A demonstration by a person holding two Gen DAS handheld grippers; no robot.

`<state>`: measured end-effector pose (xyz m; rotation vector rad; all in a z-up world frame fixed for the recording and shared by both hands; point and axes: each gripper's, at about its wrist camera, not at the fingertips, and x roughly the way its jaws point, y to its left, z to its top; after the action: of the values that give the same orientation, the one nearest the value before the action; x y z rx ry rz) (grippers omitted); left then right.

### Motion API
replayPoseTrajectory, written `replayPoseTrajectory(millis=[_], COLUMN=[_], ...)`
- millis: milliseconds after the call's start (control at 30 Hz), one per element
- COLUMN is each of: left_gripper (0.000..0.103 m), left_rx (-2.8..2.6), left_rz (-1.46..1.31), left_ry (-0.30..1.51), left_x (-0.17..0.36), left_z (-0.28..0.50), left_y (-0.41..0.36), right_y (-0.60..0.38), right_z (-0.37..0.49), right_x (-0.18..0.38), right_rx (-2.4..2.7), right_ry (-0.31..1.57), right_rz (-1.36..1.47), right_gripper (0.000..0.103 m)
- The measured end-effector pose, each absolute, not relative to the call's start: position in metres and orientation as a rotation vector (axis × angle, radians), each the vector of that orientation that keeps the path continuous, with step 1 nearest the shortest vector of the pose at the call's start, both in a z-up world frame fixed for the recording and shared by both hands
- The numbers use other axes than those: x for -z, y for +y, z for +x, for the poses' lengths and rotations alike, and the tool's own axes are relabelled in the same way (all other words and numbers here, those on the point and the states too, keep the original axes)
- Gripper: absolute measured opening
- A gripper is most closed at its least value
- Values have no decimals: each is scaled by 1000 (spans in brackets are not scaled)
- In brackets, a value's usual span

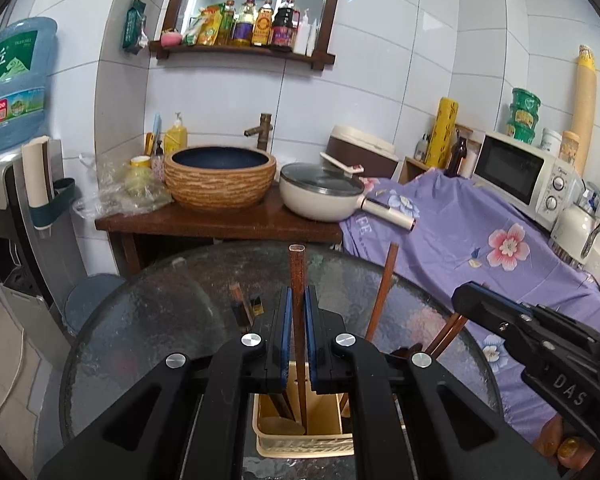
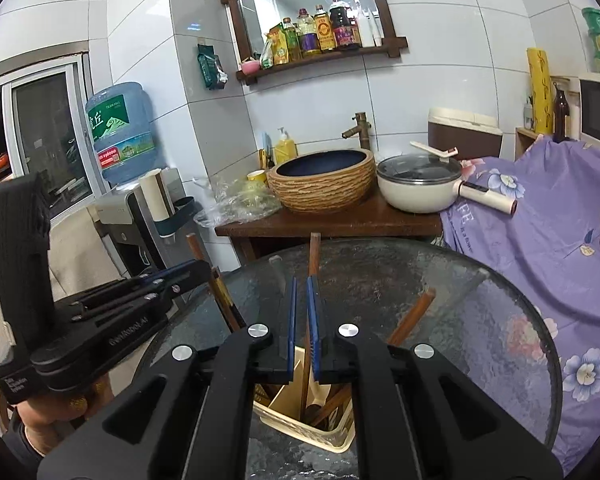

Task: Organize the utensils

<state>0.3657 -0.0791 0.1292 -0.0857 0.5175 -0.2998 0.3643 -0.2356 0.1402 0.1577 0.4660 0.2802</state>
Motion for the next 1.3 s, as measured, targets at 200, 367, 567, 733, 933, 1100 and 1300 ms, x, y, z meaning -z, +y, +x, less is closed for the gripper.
replayPoseTrajectory(millis=[200,367,567,733,933,1100,1300], left_gripper=[17,47,84,96,96,96,96], left_rx=[291,276,243,212,159,95,43], left_rz=[-73,-60,-26,-21,-71,-63,-20], left_ry=[554,516,451,449,470,457,440], left_x=[-106,-103,-87,-53,-14,4,4], left_z=[369,351,310,273,225,182,136], left_y=[-75,-68,-58,-44,-24,-10,-6], right_y=[-242,-250,-252,-243,-233,-228,-233], right_z=[351,333,303,266,215,169,117], right_x=[-121,-104,-76,-43,-8,4,3], right_rx=[-245,-228,-212,-222,-216,-181,-178], right_ry=[445,421,409,411,403,374,337], right_rz=[161,157,119,82,93,69,90], right_gripper=[66,69,84,90,95,96,97])
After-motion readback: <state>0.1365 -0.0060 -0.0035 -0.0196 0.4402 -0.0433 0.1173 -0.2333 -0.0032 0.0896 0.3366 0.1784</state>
